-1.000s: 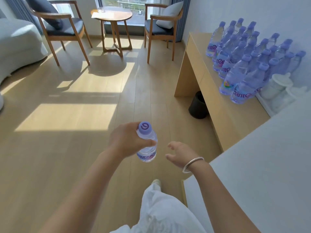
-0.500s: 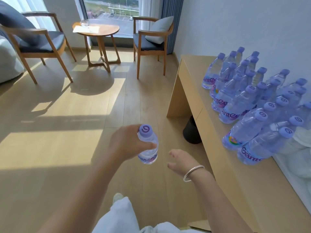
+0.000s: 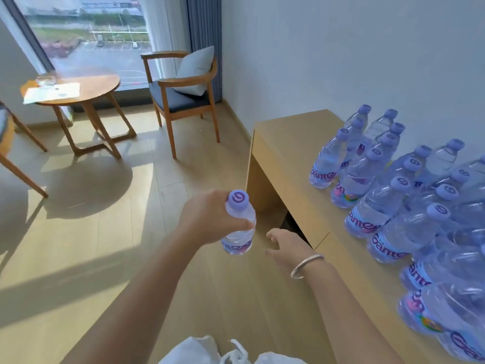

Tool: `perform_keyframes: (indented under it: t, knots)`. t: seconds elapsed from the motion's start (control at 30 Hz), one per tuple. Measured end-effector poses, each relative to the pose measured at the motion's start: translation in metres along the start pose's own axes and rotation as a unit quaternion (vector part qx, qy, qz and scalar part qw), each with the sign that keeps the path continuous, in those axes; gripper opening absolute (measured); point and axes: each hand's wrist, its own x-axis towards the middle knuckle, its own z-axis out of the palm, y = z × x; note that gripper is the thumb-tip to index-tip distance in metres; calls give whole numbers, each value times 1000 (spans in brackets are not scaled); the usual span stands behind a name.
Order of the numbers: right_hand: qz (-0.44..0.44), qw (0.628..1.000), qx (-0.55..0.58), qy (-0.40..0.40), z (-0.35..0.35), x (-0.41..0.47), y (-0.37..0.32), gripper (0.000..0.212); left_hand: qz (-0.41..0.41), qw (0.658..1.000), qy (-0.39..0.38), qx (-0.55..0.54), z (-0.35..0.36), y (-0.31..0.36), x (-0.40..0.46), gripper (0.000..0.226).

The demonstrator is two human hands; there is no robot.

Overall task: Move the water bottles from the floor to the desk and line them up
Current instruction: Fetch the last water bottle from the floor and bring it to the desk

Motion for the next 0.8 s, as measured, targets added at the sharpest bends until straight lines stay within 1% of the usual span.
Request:
perform_keyframes:
  t: [0.13, 0.23, 0.27, 0.33, 0.4, 0.53, 0.63, 0.7, 0.73, 0.8]
  knots:
    - [21, 998, 37, 38, -33, 43, -11, 42, 47, 999, -13, 7, -20, -7, 75, 30]
    - [37, 996, 54, 61, -53, 71, -8, 45, 60, 997, -37, 13, -22, -6, 123, 31]
    - [44, 995, 62, 70, -60, 81, -5, 46, 62, 997, -44, 16, -20, -4, 138, 35]
    - [56, 991, 80, 87, -71, 102, 1, 45, 72, 995, -59, 28, -18, 2, 170, 50]
    - [63, 989, 92, 102, -82, 124, 10, 44, 91, 992, -74, 43, -12, 7, 202, 55]
    - [73, 982, 110, 133, -104, 173, 28, 48, 103, 987, -112, 48, 1, 28, 265, 44]
    - [74, 967, 166, 178, -114, 209, 34, 58, 113, 982, -139, 61, 9, 49, 312, 39]
    - [90, 951, 215, 203, -120, 232, 35, 64, 134, 975, -161, 67, 14, 62, 344, 43]
    - [99, 942, 230, 221, -124, 243, 38, 64, 148, 971, -175, 64, 17, 68, 359, 47]
    - [110, 926, 246, 266, -135, 265, 45, 54, 170, 961, -211, 47, 23, 79, 386, 47]
